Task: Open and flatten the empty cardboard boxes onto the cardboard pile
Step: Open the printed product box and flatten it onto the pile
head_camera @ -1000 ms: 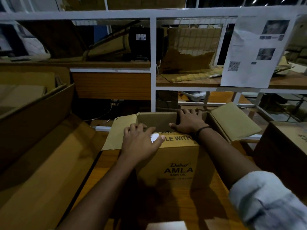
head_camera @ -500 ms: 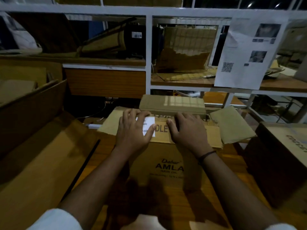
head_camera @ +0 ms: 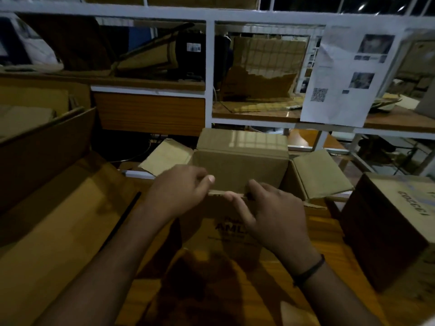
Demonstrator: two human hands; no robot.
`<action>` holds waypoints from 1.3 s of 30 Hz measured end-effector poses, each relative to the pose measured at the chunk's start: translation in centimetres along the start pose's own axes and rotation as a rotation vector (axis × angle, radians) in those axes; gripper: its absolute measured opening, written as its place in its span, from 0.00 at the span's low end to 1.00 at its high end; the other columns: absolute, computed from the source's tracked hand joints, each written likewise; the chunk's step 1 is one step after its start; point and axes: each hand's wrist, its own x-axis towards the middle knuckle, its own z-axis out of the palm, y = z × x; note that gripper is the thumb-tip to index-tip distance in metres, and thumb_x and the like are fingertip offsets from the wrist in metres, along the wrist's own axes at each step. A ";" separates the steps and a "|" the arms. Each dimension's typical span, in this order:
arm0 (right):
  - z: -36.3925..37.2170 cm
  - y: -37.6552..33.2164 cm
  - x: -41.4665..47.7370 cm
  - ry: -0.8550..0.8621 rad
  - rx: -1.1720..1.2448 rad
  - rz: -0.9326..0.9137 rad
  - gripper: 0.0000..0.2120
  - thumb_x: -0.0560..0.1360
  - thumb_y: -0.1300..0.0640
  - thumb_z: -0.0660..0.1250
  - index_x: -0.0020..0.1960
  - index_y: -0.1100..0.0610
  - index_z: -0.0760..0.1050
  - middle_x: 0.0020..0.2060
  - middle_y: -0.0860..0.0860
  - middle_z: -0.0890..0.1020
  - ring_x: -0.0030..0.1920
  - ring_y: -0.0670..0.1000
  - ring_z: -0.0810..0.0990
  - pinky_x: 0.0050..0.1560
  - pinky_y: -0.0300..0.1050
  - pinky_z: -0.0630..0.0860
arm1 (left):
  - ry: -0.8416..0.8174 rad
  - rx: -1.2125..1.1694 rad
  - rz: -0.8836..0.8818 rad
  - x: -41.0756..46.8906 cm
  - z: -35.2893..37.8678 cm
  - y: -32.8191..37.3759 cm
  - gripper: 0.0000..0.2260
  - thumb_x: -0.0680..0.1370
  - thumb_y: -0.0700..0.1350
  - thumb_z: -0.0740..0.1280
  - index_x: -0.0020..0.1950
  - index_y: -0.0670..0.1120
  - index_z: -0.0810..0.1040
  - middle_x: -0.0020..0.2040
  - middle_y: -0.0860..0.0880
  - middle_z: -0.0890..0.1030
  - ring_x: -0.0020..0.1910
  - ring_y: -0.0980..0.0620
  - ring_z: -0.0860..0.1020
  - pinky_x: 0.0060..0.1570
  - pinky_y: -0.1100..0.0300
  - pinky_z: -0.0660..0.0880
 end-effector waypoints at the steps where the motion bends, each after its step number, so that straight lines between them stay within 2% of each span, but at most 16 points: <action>1: -0.2 0.0 -0.3 -0.082 0.033 0.043 0.27 0.82 0.29 0.46 0.50 0.47 0.75 0.36 0.43 0.76 0.32 0.41 0.72 0.30 0.37 0.69 | -0.092 0.018 -0.006 -0.3 0.2 0.0 0.16 0.83 0.59 0.61 0.61 0.52 0.81 0.54 0.52 0.83 0.49 0.55 0.79 0.48 0.54 0.78; 3: 0.2 0.6 -0.9 -0.188 0.062 0.097 0.27 0.83 0.32 0.44 0.56 0.46 0.76 0.46 0.45 0.80 0.42 0.43 0.76 0.41 0.38 0.75 | -0.225 0.077 0.006 -0.9 1.3 -0.1 0.19 0.83 0.59 0.61 0.71 0.55 0.75 0.65 0.52 0.78 0.61 0.53 0.76 0.59 0.51 0.76; 4: 0.7 1.3 -1.0 -0.226 0.044 0.117 0.25 0.84 0.35 0.45 0.61 0.46 0.76 0.54 0.47 0.81 0.51 0.45 0.78 0.52 0.41 0.77 | -0.262 0.142 0.015 -1.2 2.1 -0.2 0.22 0.82 0.60 0.61 0.75 0.56 0.70 0.69 0.51 0.75 0.66 0.51 0.73 0.64 0.50 0.73; 5: 1.4 2.0 -1.1 -0.263 0.010 0.130 0.23 0.84 0.37 0.48 0.66 0.47 0.74 0.63 0.49 0.79 0.61 0.48 0.77 0.64 0.46 0.74 | -0.261 0.204 0.015 -1.5 3.0 -0.3 0.25 0.82 0.61 0.60 0.78 0.56 0.66 0.71 0.50 0.73 0.70 0.49 0.70 0.69 0.49 0.69; 6: 2.2 2.9 -1.2 -0.308 -0.032 0.131 0.22 0.84 0.38 0.51 0.70 0.48 0.70 0.69 0.50 0.75 0.69 0.50 0.72 0.74 0.51 0.65 | -0.223 0.247 0.008 -1.7 4.1 -0.5 0.25 0.82 0.62 0.59 0.78 0.56 0.63 0.72 0.50 0.71 0.71 0.48 0.68 0.71 0.48 0.66; 7: 3.1 3.7 -1.3 -0.347 -0.059 0.128 0.22 0.84 0.39 0.53 0.73 0.48 0.67 0.72 0.50 0.73 0.73 0.51 0.68 0.79 0.54 0.58 | -0.170 0.273 0.006 -2.0 5.1 -0.6 0.25 0.82 0.62 0.59 0.78 0.57 0.63 0.71 0.50 0.71 0.71 0.48 0.67 0.72 0.49 0.64; 8: 3.8 4.3 -1.4 -0.354 -0.071 0.123 0.23 0.83 0.39 0.54 0.74 0.47 0.66 0.71 0.49 0.73 0.74 0.51 0.68 0.80 0.56 0.55 | -0.115 0.292 0.011 -2.2 6.0 -0.9 0.24 0.82 0.61 0.60 0.76 0.56 0.63 0.69 0.49 0.71 0.70 0.48 0.67 0.72 0.49 0.64; 9: 4.5 4.8 -1.6 -0.329 -0.072 0.114 0.23 0.83 0.39 0.55 0.73 0.47 0.67 0.69 0.49 0.75 0.72 0.51 0.70 0.79 0.56 0.56 | -0.067 0.311 0.018 -2.4 6.9 -1.2 0.23 0.81 0.60 0.62 0.75 0.56 0.64 0.68 0.49 0.71 0.68 0.48 0.67 0.72 0.50 0.63; 12: 6.2 5.4 -2.2 -0.157 -0.062 0.097 0.18 0.82 0.40 0.59 0.67 0.48 0.71 0.60 0.49 0.79 0.62 0.51 0.75 0.71 0.55 0.65 | 0.053 0.316 0.014 -2.7 8.7 -1.7 0.22 0.79 0.57 0.66 0.70 0.53 0.69 0.62 0.48 0.74 0.64 0.46 0.70 0.71 0.47 0.64; 17: 8.0 5.9 -2.4 -0.079 -0.067 0.107 0.18 0.83 0.40 0.56 0.65 0.49 0.72 0.57 0.51 0.78 0.59 0.53 0.75 0.67 0.55 0.66 | 0.136 0.349 -0.021 -2.1 9.8 -1.4 0.20 0.78 0.55 0.69 0.67 0.52 0.71 0.61 0.46 0.75 0.63 0.44 0.71 0.70 0.45 0.66; 22: 8.3 5.9 -2.7 -0.045 -0.063 0.093 0.20 0.83 0.40 0.54 0.66 0.50 0.73 0.59 0.51 0.79 0.63 0.54 0.75 0.74 0.60 0.62 | 0.153 0.338 -0.025 -2.3 10.0 -1.5 0.19 0.77 0.54 0.70 0.66 0.52 0.71 0.59 0.45 0.75 0.62 0.44 0.71 0.68 0.45 0.67; 25: 8.3 5.2 -2.6 -0.053 -0.080 0.108 0.19 0.82 0.44 0.60 0.69 0.51 0.71 0.63 0.53 0.79 0.68 0.57 0.73 0.77 0.66 0.57 | 0.137 0.334 -0.041 -2.2 9.9 -1.3 0.19 0.77 0.54 0.69 0.66 0.52 0.71 0.60 0.45 0.75 0.64 0.44 0.71 0.69 0.44 0.66; 27: 8.3 4.4 -2.4 -0.108 -0.099 0.087 0.24 0.81 0.44 0.64 0.74 0.49 0.67 0.68 0.53 0.77 0.73 0.59 0.70 0.77 0.69 0.54 | 0.128 0.338 -0.044 -2.2 9.9 -1.2 0.20 0.77 0.54 0.69 0.67 0.52 0.71 0.61 0.45 0.75 0.64 0.43 0.71 0.71 0.44 0.65; 31: 8.6 1.9 -1.6 -0.196 -0.093 -0.006 0.30 0.82 0.44 0.61 0.81 0.47 0.57 0.77 0.53 0.69 0.79 0.59 0.63 0.77 0.70 0.52 | 0.122 0.341 -0.039 -2.3 10.0 -1.5 0.21 0.78 0.54 0.69 0.68 0.51 0.71 0.63 0.43 0.75 0.66 0.41 0.71 0.72 0.42 0.65; 35: 9.4 0.3 -1.4 -0.178 -0.113 0.023 0.33 0.78 0.44 0.68 0.79 0.48 0.61 0.74 0.54 0.73 0.77 0.61 0.67 0.75 0.69 0.54 | 0.092 0.321 -0.049 -2.3 10.3 -1.6 0.21 0.81 0.56 0.63 0.73 0.53 0.67 0.70 0.43 0.72 0.72 0.41 0.67 0.77 0.43 0.59; 39: 9.8 0.5 -1.6 -0.147 -0.136 0.041 0.29 0.80 0.44 0.64 0.78 0.47 0.63 0.72 0.53 0.74 0.76 0.59 0.67 0.76 0.69 0.57 | 0.101 0.301 -0.025 -2.3 10.3 -2.0 0.21 0.81 0.56 0.63 0.72 0.54 0.66 0.70 0.43 0.72 0.72 0.41 0.66 0.77 0.43 0.58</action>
